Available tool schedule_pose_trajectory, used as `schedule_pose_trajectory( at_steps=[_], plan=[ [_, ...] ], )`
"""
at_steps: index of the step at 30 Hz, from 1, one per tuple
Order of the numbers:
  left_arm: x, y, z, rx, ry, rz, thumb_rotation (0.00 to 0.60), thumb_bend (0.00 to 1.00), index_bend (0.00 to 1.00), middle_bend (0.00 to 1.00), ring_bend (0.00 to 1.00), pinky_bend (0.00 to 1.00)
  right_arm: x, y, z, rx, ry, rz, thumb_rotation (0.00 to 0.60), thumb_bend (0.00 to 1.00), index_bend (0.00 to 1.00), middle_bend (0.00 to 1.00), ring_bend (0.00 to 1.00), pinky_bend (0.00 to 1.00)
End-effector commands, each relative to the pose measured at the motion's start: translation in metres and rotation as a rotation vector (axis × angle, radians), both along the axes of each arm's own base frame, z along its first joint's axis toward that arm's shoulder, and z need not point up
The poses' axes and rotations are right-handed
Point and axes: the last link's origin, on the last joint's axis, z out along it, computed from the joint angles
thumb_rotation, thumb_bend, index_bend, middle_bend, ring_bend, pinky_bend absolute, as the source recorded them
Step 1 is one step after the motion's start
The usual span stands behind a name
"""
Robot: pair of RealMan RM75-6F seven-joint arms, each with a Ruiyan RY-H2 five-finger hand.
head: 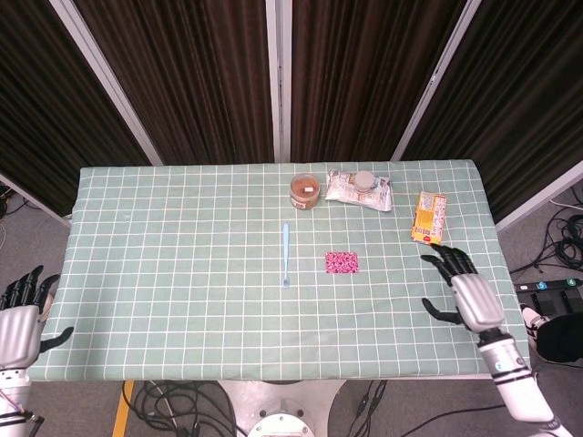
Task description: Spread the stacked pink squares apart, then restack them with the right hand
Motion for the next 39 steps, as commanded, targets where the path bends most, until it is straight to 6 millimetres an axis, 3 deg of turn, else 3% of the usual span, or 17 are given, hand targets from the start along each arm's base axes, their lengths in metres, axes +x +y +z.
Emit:
schedule_pose_trajectory(
  at_steps=[1,3,7,16,39],
  plan=[
    [0.0,0.0,0.0,0.001,-0.002,0.0,0.6,0.17,0.22,0.15,0.11,0.13,0.023,-0.036,-0.03,0.1,-0.023,0.032,0.55,0.29,0.15,0.04,0.0,0.0],
    [0.0,-0.001,-0.001,0.001,-0.002,0.002,0.6,0.17,0.22,0.15,0.11,0.13,0.029,-0.048,-0.045,0.145,0.014,0.041,0.525,0.32,0.15,0.03,0.0,0.0],
    [-0.001,-0.003,-0.001,0.003,-0.004,0.006,0.6,0.17,0.22,0.15,0.11,0.13,0.038,-0.064,-0.076,0.217,0.034,0.03,0.386,0.39,0.15,0.0,0.0,0.0],
    [-0.002,-0.004,0.0,0.003,-0.004,0.008,0.6,0.17,0.22,0.15,0.11,0.13,0.043,-0.091,-0.12,0.301,0.141,0.001,0.288,0.42,0.17,0.0,0.0,0.0],
    [-0.002,-0.007,0.002,0.007,0.002,0.02,0.6,0.17,0.22,0.15,0.11,0.13,0.041,-0.124,-0.164,0.366,0.242,-0.057,0.287,0.42,0.2,0.0,0.0,0.0]
  ],
)
